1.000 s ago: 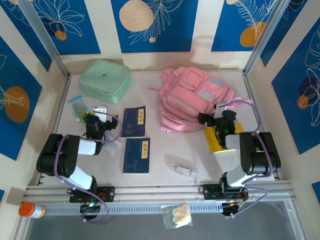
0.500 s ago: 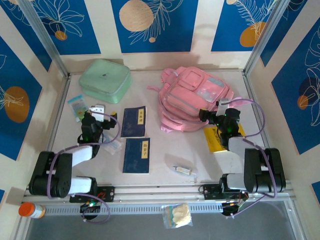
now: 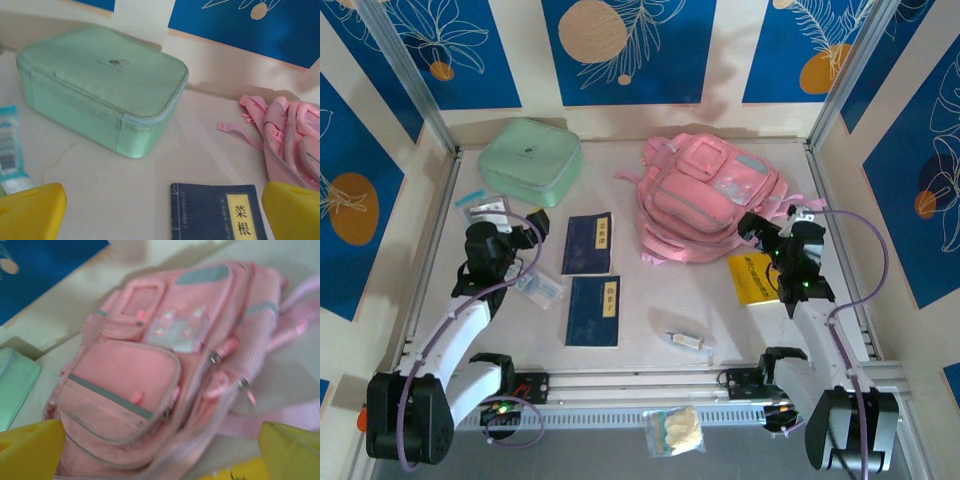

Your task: Pack the student bag

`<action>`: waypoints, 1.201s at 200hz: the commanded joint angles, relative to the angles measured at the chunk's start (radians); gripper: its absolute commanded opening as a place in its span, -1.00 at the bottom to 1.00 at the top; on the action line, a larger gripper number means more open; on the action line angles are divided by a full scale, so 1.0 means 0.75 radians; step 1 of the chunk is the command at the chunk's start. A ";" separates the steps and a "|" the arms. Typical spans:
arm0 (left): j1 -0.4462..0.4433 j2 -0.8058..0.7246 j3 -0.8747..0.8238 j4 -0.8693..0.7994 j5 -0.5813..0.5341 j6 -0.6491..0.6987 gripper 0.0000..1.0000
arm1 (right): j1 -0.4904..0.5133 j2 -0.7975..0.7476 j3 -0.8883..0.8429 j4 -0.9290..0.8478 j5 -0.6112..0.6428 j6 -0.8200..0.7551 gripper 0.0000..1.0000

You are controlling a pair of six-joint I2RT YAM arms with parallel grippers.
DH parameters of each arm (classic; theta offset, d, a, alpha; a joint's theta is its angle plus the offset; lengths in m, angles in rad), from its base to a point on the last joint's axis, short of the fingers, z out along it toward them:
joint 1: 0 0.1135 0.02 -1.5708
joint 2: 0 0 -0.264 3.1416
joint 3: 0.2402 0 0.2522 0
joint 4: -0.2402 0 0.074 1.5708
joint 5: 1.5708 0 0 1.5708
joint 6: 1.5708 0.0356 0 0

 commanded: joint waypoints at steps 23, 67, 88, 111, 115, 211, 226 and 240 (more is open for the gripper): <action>0.015 -0.019 0.064 -0.302 0.175 -0.275 0.99 | 0.043 -0.045 0.069 -0.427 -0.191 0.187 0.98; -0.025 -0.138 0.041 -0.376 0.320 -0.381 0.99 | 0.236 -0.006 0.110 -0.615 -0.272 0.319 0.98; -0.091 -0.193 0.030 -0.425 0.328 -0.401 0.99 | 0.386 0.028 0.129 -0.649 -0.231 0.359 0.98; -0.213 -0.208 0.001 -0.411 0.307 -0.420 0.99 | 0.478 0.088 0.169 -0.672 -0.219 0.413 0.98; -0.234 -0.207 0.001 -0.414 0.297 -0.419 0.99 | 0.484 0.104 0.179 -0.683 -0.223 0.424 0.98; -0.693 0.053 0.059 -0.181 0.095 -0.442 0.99 | 0.402 0.451 0.321 -0.522 -0.233 0.678 1.00; -0.736 0.116 0.099 -0.174 0.070 -0.432 0.99 | 0.387 0.537 0.369 -0.500 -0.218 0.696 0.92; -0.768 0.170 0.119 -0.143 0.061 -0.427 0.99 | 0.377 0.626 0.428 -0.491 -0.201 0.675 0.79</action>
